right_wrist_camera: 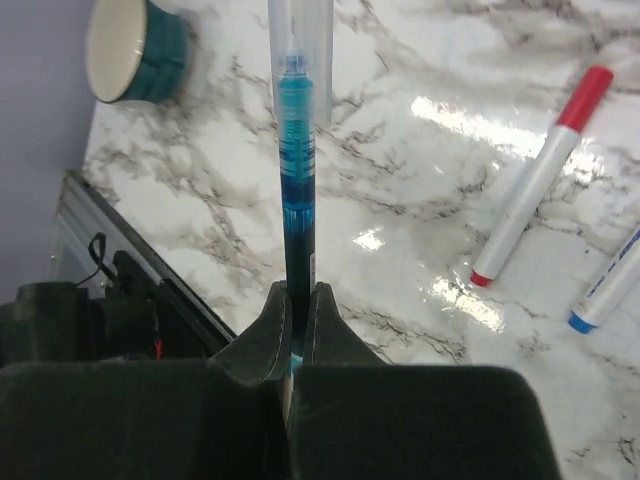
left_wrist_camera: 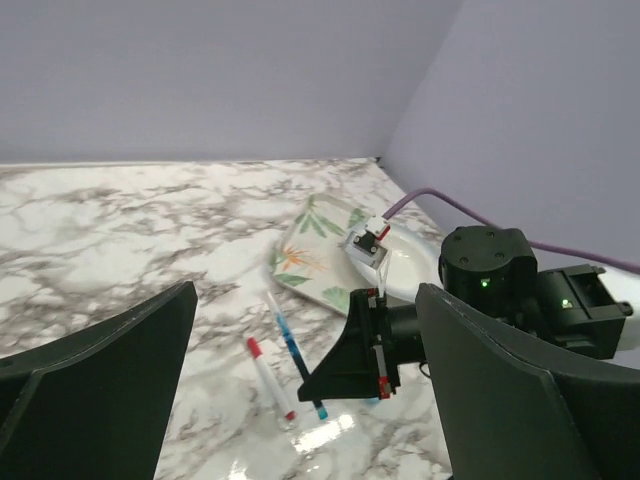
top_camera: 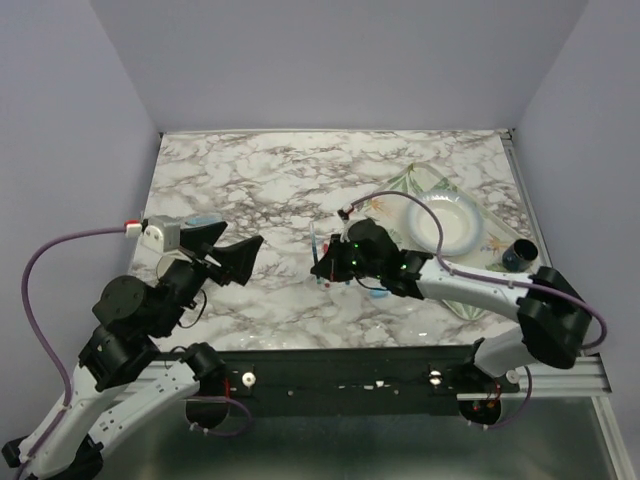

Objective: Insert the pens into the pen caps

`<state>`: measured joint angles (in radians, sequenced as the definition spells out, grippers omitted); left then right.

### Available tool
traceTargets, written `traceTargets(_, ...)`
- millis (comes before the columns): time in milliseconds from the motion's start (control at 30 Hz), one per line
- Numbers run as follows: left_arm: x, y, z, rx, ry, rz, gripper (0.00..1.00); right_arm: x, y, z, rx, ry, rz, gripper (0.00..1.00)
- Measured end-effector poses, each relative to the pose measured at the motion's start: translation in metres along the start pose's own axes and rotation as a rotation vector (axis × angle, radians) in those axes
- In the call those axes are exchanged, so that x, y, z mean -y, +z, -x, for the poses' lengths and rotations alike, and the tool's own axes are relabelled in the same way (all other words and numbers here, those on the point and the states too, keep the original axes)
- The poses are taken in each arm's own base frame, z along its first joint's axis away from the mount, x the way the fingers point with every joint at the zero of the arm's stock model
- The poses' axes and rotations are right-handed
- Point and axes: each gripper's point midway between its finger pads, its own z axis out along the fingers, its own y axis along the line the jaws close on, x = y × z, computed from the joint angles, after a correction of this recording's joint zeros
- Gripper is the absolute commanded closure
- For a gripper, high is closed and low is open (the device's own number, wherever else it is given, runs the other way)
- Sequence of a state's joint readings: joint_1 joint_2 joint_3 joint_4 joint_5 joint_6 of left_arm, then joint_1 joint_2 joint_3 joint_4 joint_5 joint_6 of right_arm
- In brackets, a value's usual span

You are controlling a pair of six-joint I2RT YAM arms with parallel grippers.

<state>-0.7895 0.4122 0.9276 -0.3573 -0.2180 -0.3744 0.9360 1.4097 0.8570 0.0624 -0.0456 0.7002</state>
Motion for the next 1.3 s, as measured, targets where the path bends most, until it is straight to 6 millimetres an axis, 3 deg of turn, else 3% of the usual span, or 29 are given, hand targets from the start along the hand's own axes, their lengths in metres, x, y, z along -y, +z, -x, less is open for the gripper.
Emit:
traceTargets(233, -0.049, -0.021, -0.040, 0.006, 0.083, 0.155, 0.01, 0.040, 0.053, -0.039, -0.143, 0.146, -0.219, 0.98)
traceTargets(500, -0.059, -0.025, -0.040, 0.010, 0.114, 0.196, 0.01, 0.060, 0.085, -0.061, -0.224, 0.187, -0.408, 0.93)
traceTargets(600, -0.059, -0.026, -0.039, 0.016, 0.114, 0.197, 0.01, 0.066, 0.085, -0.067, -0.238, 0.194, -0.452, 0.93)
traceTargets(833, -0.059, -0.028, -0.037, 0.025, 0.111, 0.196, 0.01, 0.074, 0.083, -0.072, -0.260, 0.204, -0.528, 0.74)
traceTargets(1100, -0.064, -0.029, -0.034, 0.036, 0.110, 0.226, 0.01, 0.077, 0.070, -0.072, -0.263, 0.187, -0.554, 0.70)
traceTargets(1200, -0.071, -0.027, -0.034, 0.035, 0.106, 0.268, 0.01, 0.069, 0.059, -0.062, -0.245, 0.168, -0.526, 0.70)
traceTargets(1300, -0.079, -0.018, -0.039, -0.007, 0.102, 0.345, 0.01, 0.050, 0.045, -0.040, -0.197, 0.152, -0.466, 0.70)
